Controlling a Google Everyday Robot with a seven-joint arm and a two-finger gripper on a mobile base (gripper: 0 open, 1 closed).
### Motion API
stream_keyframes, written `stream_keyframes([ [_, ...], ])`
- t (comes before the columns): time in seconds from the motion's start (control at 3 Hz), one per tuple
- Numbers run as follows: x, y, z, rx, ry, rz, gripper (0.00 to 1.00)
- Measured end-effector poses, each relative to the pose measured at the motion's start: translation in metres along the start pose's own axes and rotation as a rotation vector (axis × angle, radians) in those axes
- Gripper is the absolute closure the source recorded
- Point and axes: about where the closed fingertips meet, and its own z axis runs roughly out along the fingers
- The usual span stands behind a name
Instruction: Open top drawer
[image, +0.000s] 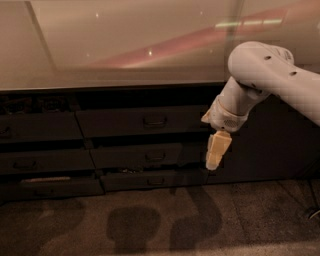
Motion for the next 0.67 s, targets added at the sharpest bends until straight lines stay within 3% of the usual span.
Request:
stream_keyframes([
  [0.67, -0.009, -0.066, -0.027, 0.018, 0.027, 0.062, 0.00],
])
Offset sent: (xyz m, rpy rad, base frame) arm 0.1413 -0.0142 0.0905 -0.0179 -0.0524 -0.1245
